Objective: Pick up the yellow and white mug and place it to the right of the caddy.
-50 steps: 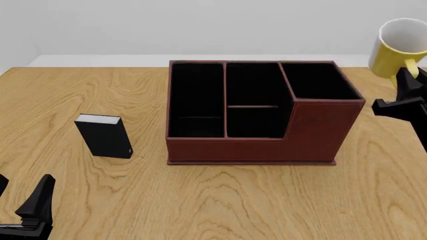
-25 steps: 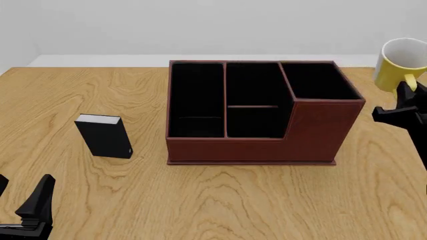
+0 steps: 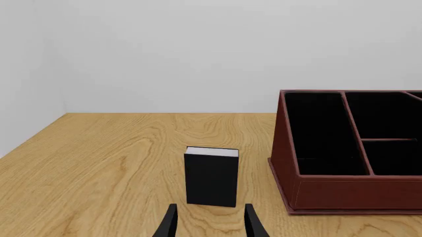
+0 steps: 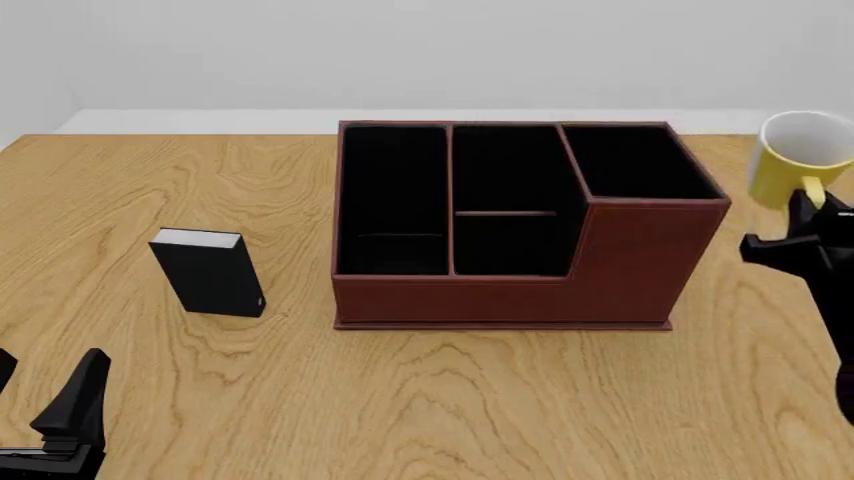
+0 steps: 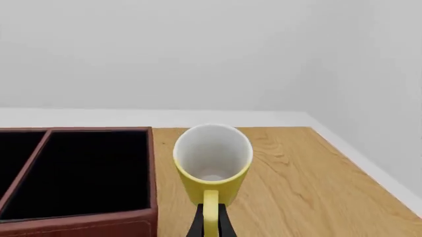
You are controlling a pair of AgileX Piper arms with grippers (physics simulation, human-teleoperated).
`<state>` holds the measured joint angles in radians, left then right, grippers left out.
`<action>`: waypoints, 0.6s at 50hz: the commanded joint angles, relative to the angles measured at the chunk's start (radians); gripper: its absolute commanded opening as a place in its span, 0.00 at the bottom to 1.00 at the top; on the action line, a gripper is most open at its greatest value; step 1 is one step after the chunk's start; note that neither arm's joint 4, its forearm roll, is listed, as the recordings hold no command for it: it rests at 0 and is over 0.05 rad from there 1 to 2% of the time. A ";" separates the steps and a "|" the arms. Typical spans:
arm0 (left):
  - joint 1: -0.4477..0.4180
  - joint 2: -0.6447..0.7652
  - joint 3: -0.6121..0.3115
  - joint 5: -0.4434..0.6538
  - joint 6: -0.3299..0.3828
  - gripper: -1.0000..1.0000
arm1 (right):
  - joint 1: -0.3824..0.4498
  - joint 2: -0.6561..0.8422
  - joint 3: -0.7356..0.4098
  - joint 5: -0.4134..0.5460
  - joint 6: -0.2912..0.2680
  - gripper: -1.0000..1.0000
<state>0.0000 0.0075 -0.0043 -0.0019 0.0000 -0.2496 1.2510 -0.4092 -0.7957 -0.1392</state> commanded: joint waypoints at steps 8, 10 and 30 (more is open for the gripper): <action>0.000 0.000 0.000 0.000 0.000 1.00 | -0.017 0.108 0.017 -0.089 0.004 0.00; 0.000 0.000 0.000 0.000 0.000 1.00 | -0.017 0.129 0.015 -0.098 0.006 0.00; 0.000 0.000 0.000 0.000 0.000 1.00 | -0.020 0.241 0.010 -0.165 -0.003 0.00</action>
<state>0.0000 0.0075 -0.0043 -0.0019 0.0000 -0.2644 1.4462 -0.3952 -0.9285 -0.1494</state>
